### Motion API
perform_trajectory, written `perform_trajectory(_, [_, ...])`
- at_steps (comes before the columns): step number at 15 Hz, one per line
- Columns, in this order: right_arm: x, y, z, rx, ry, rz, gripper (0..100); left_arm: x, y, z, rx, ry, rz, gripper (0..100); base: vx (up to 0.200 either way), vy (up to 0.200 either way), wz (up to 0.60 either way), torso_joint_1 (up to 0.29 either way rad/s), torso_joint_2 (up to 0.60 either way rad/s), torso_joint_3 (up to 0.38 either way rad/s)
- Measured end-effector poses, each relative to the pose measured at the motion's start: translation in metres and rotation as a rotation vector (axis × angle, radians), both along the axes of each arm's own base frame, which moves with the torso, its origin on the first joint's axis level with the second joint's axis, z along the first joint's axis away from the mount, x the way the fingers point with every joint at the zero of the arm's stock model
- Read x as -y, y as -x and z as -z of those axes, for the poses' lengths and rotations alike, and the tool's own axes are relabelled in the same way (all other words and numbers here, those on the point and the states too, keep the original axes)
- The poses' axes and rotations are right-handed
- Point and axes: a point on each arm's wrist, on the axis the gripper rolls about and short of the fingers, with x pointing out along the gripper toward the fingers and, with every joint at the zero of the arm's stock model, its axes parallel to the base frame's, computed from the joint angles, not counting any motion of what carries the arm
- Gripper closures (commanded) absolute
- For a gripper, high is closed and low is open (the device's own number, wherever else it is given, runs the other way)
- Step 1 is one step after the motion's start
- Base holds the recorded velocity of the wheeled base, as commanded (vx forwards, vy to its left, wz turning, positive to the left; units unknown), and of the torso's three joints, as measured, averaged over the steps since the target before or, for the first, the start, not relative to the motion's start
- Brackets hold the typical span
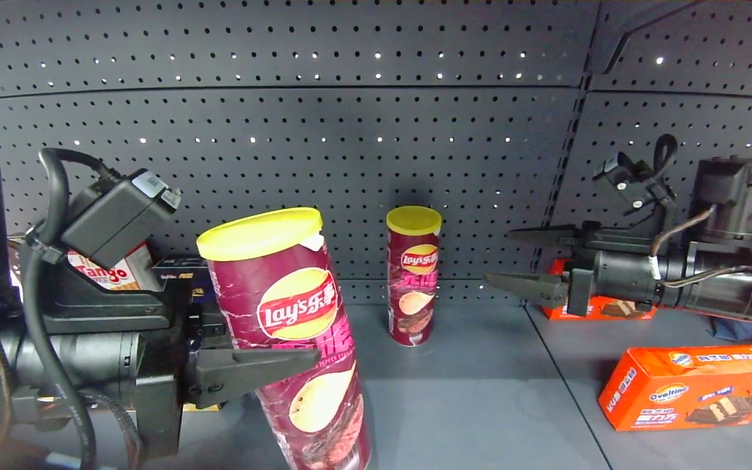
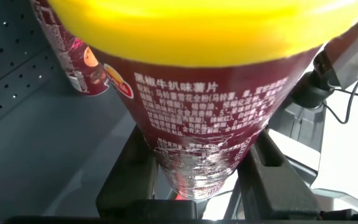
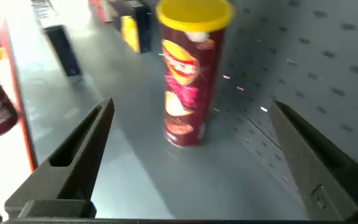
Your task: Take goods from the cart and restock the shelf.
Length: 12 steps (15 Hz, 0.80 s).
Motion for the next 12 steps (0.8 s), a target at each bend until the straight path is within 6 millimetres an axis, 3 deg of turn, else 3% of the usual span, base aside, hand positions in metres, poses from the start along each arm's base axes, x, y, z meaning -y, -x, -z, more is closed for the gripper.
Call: perform_trajectory(12, [-0.035, -0.043, 0.044, -0.106, 0.045, -0.052, 0, 0.003, -0.006, 0.002, -0.011, -0.006, -0.001, 100, 0.0, 0.0, 0.0, 0.0, 0.0, 0.0])
